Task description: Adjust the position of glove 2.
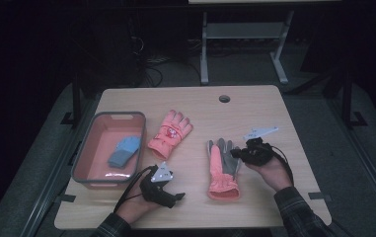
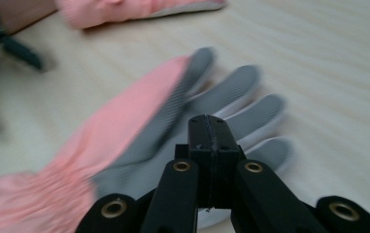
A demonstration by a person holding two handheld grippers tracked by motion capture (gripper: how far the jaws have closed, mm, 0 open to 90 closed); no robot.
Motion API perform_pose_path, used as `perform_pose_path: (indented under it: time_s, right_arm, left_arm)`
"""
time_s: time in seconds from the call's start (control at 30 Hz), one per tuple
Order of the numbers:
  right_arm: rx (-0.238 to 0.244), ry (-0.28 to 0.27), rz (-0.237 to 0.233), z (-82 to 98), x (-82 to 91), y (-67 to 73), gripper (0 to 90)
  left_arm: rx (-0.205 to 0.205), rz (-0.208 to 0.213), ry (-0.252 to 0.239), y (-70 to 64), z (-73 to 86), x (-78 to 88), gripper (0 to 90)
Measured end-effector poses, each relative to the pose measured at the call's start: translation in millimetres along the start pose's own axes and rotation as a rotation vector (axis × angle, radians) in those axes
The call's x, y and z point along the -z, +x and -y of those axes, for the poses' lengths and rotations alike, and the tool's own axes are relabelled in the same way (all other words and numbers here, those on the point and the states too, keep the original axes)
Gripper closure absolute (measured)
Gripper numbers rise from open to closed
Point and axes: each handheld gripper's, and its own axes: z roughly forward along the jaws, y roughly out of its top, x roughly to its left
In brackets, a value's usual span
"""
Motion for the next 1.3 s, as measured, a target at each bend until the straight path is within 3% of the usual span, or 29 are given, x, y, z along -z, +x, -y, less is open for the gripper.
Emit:
perform_pose_path:
  time_s: [0.17, 0.37, 0.67, 0.97, 1.2, 1.3]
  right_arm:
    - [-0.017, 0.008, 0.027, -8.9, -12.2, -22.4, 89.9]
    - [-0.017, 0.071, 0.038, -3.2, -28.9, -28.6, 89.9]
    - [-0.031, 0.097, 0.052, 13.0, -13.2, -32.1, 89.9]
    - [-0.041, 0.107, 0.042, 32.6, 7.7, -21.7, 89.9]
    - [-0.033, 0.119, 0.025, 43.5, 16.1, -6.1, 89.9]
    - [-0.027, 0.1, 0.021, 43.3, 17.2, -4.4, 89.8]
  left_arm:
    - [0.001, 0.0, -0.001, -0.1, -0.1, -0.2, 12.6]
    - [-0.002, -0.002, -0.001, 0.0, -0.2, -0.1, 12.6]
    - [0.002, 0.0, -0.001, -0.3, -0.1, -0.2, 12.6]
    - [0.002, 0.0, -0.001, -0.2, -0.1, -0.2, 12.6]
    - [0.003, -0.001, -0.004, -0.4, -0.1, -0.4, 12.6]
    - [0.002, 0.001, -0.004, -0.2, -0.2, -0.6, 12.6]
